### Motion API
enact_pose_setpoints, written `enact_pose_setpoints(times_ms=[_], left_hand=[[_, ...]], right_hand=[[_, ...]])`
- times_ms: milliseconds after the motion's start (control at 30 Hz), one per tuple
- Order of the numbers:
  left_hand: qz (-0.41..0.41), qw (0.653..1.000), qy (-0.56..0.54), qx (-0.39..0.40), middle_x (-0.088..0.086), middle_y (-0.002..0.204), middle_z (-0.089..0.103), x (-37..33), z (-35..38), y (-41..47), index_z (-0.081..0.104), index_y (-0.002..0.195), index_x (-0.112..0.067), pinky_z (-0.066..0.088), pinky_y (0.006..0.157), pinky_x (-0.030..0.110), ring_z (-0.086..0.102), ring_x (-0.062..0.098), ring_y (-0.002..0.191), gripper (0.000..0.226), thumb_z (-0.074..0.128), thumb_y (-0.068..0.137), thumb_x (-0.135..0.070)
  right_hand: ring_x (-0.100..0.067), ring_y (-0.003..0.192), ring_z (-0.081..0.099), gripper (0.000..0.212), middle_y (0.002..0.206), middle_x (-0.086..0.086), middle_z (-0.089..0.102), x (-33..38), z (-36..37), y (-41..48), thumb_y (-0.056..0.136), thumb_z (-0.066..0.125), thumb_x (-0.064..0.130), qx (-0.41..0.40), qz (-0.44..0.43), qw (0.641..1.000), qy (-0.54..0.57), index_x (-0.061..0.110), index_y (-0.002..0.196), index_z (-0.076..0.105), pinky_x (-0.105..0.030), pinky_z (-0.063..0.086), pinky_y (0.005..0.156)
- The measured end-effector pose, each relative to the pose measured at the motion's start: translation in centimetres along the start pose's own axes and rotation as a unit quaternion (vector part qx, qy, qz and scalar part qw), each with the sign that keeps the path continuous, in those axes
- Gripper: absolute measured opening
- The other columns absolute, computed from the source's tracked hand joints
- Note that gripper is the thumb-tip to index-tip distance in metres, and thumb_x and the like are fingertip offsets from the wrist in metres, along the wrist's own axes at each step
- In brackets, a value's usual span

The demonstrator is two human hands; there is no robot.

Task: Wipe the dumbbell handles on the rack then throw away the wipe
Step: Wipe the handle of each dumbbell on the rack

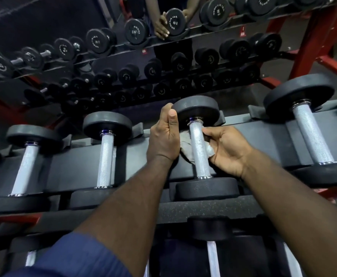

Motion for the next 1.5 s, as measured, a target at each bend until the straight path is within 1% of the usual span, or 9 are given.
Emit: enact_pose_setpoints(times_ms=[500,633,700,800,1033,1100,1233,1367,1500], left_hand=[[0.000,1.000,0.013,-0.002,0.019,0.109,0.072,0.2,0.2,0.1,0.043,0.151,-0.038,0.058,0.086,0.043,0.070,0.030,0.099,0.052,0.022,0.108,-0.060],[-0.002,1.000,0.009,-0.009,0.002,0.083,0.067,0.0,0.0,0.0,0.044,0.152,-0.036,0.056,0.082,0.040,0.065,0.022,0.082,0.052,0.024,0.109,-0.057],[-0.001,1.000,0.008,-0.016,0.004,0.088,0.068,0.2,-0.1,0.1,0.045,0.153,-0.036,0.055,0.084,0.038,0.067,0.023,0.087,0.053,0.024,0.109,-0.057],[-0.011,1.000,0.010,-0.021,0.000,0.081,0.063,0.5,-0.1,0.1,0.046,0.152,-0.036,0.050,0.076,0.032,0.065,0.017,0.080,0.052,0.024,0.109,-0.057],[-0.003,0.999,0.012,-0.037,-0.002,0.077,0.068,0.4,-0.3,0.2,0.050,0.147,-0.035,0.047,0.073,0.026,0.066,0.007,0.077,0.049,0.023,0.110,-0.055],[-0.006,0.999,0.019,-0.042,-0.004,0.074,0.065,0.2,-0.4,0.1,0.050,0.147,-0.033,0.041,0.070,0.023,0.061,0.000,0.073,0.048,0.025,0.111,-0.052],[-0.009,0.999,0.016,-0.036,-0.001,0.081,0.067,0.2,-0.5,0.1,0.051,0.147,-0.034,0.041,0.074,0.024,0.061,0.010,0.074,0.047,0.027,0.111,-0.052],[-0.007,1.000,0.007,-0.023,-0.004,0.074,0.064,0.5,-0.1,0.1,0.049,0.144,-0.042,0.053,0.072,0.032,0.066,0.010,0.073,0.048,0.023,0.108,-0.062],[-0.015,1.000,-0.001,-0.013,-0.005,0.083,0.068,0.4,-0.2,0.1,0.050,0.149,-0.037,0.044,0.078,0.027,0.064,0.008,0.080,0.049,0.028,0.109,-0.056]], right_hand=[[-0.014,0.052,0.058,0.029,0.066,-0.010,0.064,0.6,-1.2,-0.1,0.097,0.064,0.012,-0.003,-0.172,0.981,-0.092,-0.009,0.117,0.065,-0.036,0.050,0.064],[-0.026,0.080,0.067,0.025,0.092,-0.019,0.073,2.3,-2.5,-1.0,0.089,0.076,0.013,-0.065,-0.278,0.944,-0.163,0.004,0.112,0.075,-0.044,0.056,0.084],[-0.010,0.083,0.071,0.029,0.091,0.000,0.075,3.7,-2.0,-2.5,0.088,0.078,0.016,-0.115,-0.355,0.880,-0.295,0.013,0.116,0.076,-0.032,0.057,0.088],[-0.001,0.087,0.072,0.029,0.102,0.005,0.078,5.4,0.9,-5.1,0.093,0.072,0.018,-0.164,-0.457,0.696,-0.528,0.021,0.121,0.074,-0.011,0.053,0.085],[-0.029,0.087,0.072,0.042,0.106,0.006,0.077,4.7,5.8,-6.8,0.088,0.063,0.018,-0.102,-0.471,0.520,-0.705,0.042,0.123,0.069,-0.042,0.059,0.070],[-0.028,0.091,0.070,0.050,0.116,0.014,0.073,4.4,6.6,-6.4,0.084,0.054,0.016,-0.086,-0.446,0.517,-0.725,0.045,0.123,0.066,-0.044,0.059,0.073],[-0.020,0.089,0.069,0.045,0.101,0.009,0.075,4.1,6.7,-5.6,0.077,0.040,0.028,-0.031,-0.371,0.612,-0.698,0.038,0.105,0.074,-0.039,0.057,0.082],[0.008,0.080,0.064,0.039,0.083,0.023,0.074,2.7,6.5,-6.0,0.085,0.063,0.019,0.101,-0.162,0.545,-0.816,0.053,0.099,0.075,-0.010,0.052,0.079],[-0.007,0.108,0.064,0.034,0.105,0.016,0.075,5.0,6.6,-4.6,0.094,0.064,0.020,0.003,-0.266,0.592,-0.760,0.051,0.107,0.073,-0.031,0.052,0.100]])
Point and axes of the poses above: each hand's wrist, its own y-axis towards the middle knuckle, its own z-axis out of the palm, x = y × z, the point moved 9 cm from there along y, towards the middle knuckle
